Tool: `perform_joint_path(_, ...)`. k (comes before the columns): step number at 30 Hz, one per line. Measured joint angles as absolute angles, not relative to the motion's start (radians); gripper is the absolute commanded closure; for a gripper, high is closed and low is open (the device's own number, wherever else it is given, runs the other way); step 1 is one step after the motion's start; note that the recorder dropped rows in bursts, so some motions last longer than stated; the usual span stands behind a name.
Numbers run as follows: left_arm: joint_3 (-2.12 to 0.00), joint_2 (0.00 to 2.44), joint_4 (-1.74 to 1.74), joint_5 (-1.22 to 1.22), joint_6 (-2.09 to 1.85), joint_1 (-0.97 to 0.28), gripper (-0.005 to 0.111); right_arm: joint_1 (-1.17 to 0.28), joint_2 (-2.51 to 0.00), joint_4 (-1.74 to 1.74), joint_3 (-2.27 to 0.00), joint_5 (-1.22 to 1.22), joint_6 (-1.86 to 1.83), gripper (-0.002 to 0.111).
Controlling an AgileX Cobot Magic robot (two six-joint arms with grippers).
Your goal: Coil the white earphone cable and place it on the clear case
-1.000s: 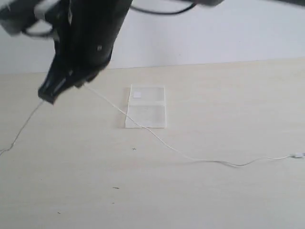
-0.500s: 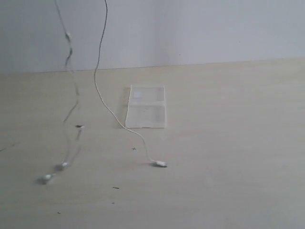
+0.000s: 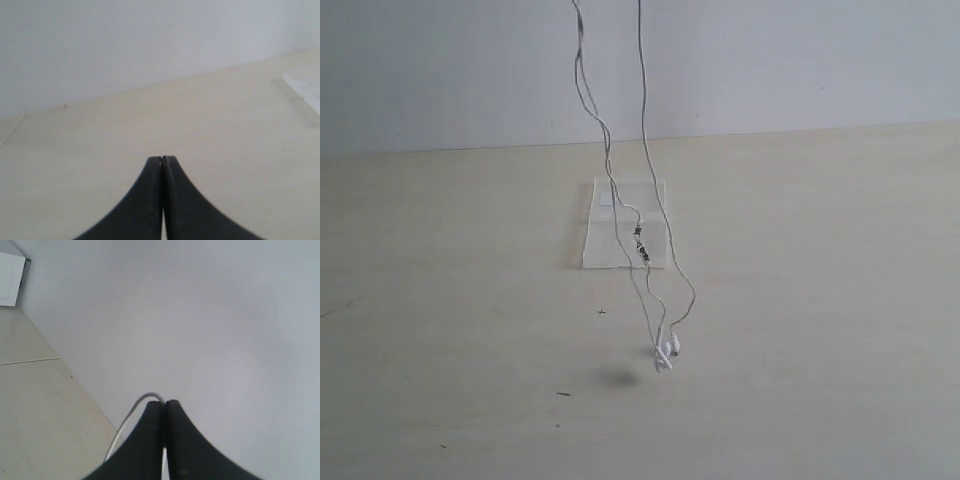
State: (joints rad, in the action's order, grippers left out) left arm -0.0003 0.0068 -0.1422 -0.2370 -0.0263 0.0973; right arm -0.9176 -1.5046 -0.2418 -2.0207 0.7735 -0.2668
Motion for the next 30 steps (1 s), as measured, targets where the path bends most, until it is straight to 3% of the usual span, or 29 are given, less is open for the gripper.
perform_joint_path(10, 0.000, 0.005, -0.152, 0.255, 0.021, 0.097, 0.107, -0.918, -1.505, -0.242, -2.099, 0.823, -0.267, 0.108)
perform_joint_path(30, 0.000, 0.005, -0.152, 0.447, 0.244, 0.097, 0.107, -0.918, -1.504, -0.261, -2.133, 0.848, -0.267, 0.108)
